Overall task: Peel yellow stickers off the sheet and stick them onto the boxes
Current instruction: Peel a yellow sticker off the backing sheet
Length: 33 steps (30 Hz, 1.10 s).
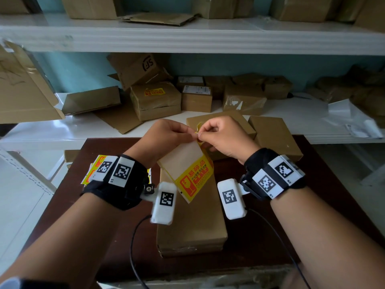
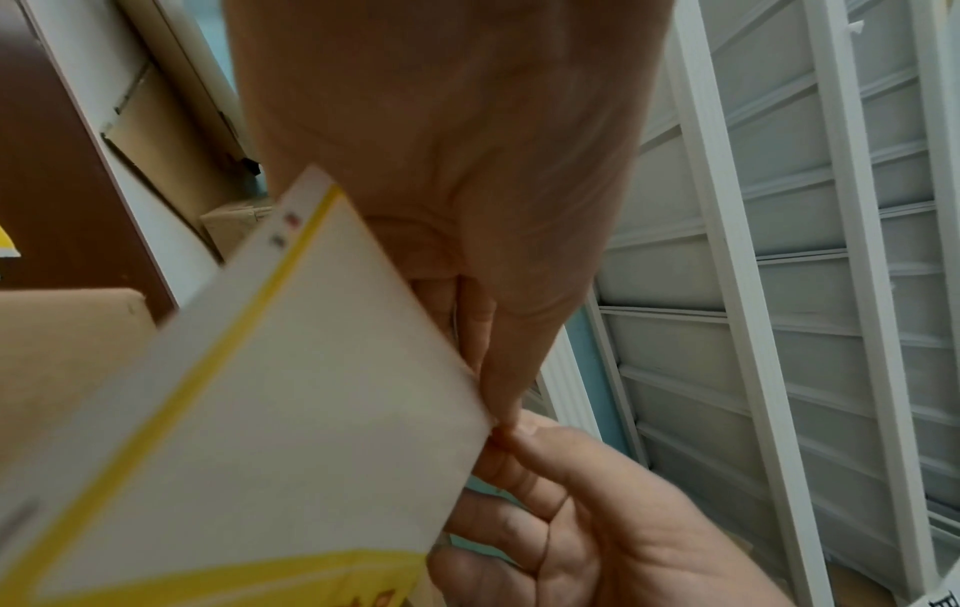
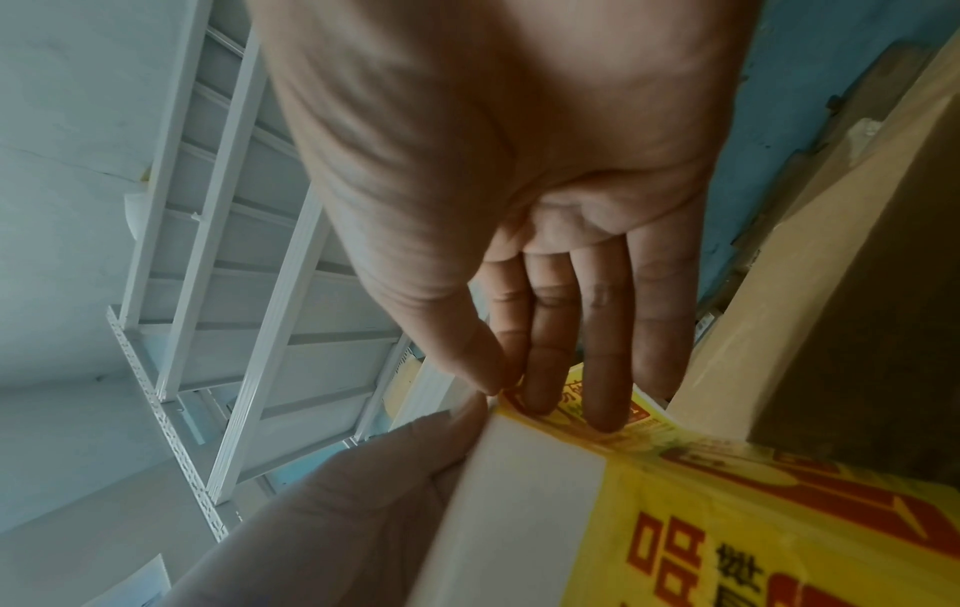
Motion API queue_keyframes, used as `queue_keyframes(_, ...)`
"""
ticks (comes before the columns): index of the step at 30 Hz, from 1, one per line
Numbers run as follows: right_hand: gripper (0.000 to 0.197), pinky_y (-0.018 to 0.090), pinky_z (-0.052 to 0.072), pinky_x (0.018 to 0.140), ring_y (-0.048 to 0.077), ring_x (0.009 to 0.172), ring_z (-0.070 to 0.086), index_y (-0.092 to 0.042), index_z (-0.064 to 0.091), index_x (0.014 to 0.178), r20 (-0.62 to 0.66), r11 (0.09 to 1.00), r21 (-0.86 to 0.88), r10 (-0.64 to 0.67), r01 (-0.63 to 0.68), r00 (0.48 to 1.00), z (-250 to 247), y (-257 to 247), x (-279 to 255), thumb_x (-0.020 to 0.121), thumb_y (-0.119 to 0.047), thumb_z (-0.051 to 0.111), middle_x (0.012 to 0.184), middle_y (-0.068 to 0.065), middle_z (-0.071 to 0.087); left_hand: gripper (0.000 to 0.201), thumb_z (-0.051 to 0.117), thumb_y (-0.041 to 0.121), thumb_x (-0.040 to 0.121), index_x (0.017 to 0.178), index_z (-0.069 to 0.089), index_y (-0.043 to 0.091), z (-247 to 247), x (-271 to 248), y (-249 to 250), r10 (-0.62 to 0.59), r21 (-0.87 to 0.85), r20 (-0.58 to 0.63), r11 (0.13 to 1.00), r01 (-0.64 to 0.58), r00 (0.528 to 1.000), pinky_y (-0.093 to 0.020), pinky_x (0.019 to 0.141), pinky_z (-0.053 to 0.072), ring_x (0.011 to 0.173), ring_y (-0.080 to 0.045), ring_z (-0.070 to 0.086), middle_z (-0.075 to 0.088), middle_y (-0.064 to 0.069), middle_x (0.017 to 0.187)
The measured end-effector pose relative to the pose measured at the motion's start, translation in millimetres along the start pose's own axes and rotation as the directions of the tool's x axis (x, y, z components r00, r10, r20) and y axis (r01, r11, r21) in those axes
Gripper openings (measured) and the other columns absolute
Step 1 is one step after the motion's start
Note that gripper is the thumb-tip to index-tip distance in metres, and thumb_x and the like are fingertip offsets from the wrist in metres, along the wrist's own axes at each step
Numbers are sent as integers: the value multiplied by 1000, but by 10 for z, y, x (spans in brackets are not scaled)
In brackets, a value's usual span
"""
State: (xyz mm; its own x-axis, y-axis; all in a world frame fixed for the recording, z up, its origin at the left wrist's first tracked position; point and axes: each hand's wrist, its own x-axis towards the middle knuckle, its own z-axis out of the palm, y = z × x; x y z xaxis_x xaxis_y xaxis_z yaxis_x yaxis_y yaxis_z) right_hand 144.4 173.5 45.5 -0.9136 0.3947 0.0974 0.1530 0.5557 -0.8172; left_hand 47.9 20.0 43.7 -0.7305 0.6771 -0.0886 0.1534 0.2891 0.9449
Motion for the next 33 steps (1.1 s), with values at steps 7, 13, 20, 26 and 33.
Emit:
queue_keyframes(7, 9, 48, 61, 83, 15, 82, 73, -24, 74, 77, 2, 1000, -8, 8, -8, 1000, 22, 29, 15, 85, -24, 71, 82, -1, 76, 12, 78, 26, 84, 92, 79, 16, -2, 10, -9, 2, 42, -11, 999, -2, 1000, -36, 76, 59, 76, -17, 69, 77, -6, 88)
queue_keyframes(13, 8, 49, 60, 84, 15, 82, 73, -22, 75, 79, 1, 1000, -10, 6, -6, 1000, 16, 36, 12, 86, -25, 71, 81, -1, 76, 13, 79, 24, 83, 92, 79, 14, -1, 9, -3, -8, 39, -20, 999, 9, 1000, -41, 82, 58, 77, -19, 69, 77, -9, 89)
queue_keyframes(20, 9, 49, 60, 84, 15, 84, 72, -22, 75, 79, 3, 1000, -26, -1, 1, 1000, 8, 39, 13, 86, -24, 70, 83, -1, 76, 12, 78, 23, 83, 90, 79, 14, -6, -1, 7, -5, 48, -21, 999, 6, 1000, -43, 84, 58, 79, -20, 68, 77, -11, 91)
queue_keyframes(26, 8, 43, 61, 82, 13, 78, 73, -18, 76, 82, -7, 1000, -18, 1, -1, 1000, 11, 39, 11, 88, -21, 70, 81, -1, 77, 8, 78, 22, 85, 89, 78, 15, -15, 8, 8, -12, 60, -37, 998, 14, 999, -35, 77, 58, 78, -17, 68, 77, -7, 89)
queue_keyframes(33, 9, 40, 62, 80, 12, 77, 74, -19, 75, 82, -4, 1000, -5, 4, -4, 1000, 12, 52, 10, 88, -21, 70, 80, -2, 77, 7, 78, 23, 84, 88, 78, 17, -20, 17, 0, -23, 64, -44, 998, 26, 999, -36, 78, 58, 78, -18, 68, 76, -7, 88)
